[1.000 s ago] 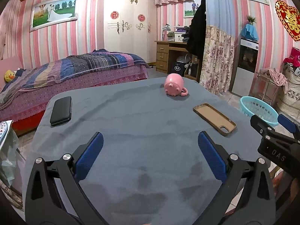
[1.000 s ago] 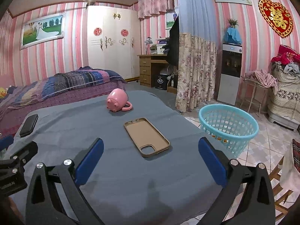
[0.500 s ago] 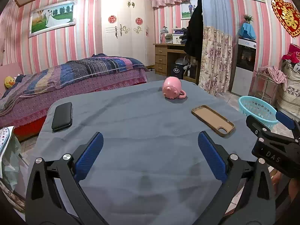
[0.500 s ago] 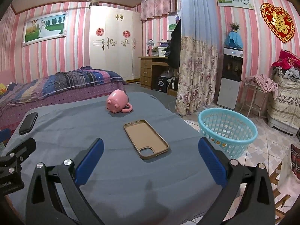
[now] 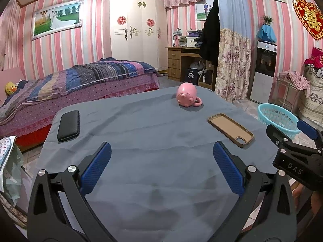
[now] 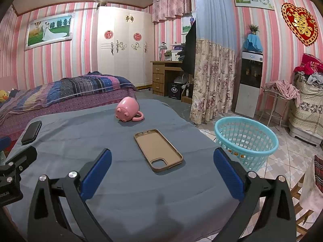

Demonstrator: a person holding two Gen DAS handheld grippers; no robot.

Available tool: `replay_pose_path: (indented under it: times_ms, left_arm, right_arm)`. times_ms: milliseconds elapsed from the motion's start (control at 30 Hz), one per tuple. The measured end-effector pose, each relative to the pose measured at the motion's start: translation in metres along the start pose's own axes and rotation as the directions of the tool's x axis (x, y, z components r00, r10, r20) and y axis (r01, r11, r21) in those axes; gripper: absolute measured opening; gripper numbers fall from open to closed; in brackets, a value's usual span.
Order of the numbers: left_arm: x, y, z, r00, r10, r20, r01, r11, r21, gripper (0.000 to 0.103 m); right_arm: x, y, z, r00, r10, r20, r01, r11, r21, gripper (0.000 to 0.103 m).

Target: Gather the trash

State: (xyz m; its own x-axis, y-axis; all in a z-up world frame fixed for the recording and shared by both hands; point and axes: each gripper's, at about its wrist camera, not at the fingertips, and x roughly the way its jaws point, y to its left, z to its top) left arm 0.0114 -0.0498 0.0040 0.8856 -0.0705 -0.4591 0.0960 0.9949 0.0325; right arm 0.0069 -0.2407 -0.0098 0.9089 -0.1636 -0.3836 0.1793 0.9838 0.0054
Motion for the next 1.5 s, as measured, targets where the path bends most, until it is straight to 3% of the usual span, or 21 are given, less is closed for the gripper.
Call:
replay_pose_path:
  times_ms: [1500]
  left_arm:
    - [0.0009, 0.0023, -0.0014, 1.0, 0.011, 0.0, -0.011, 1.0, 0.012, 0.098]
  right_arm:
    - [-0.0017, -0.0015, 0.0007, 0.999, 0.042, 0.016, -0.042, 0.999, -0.018, 0.099]
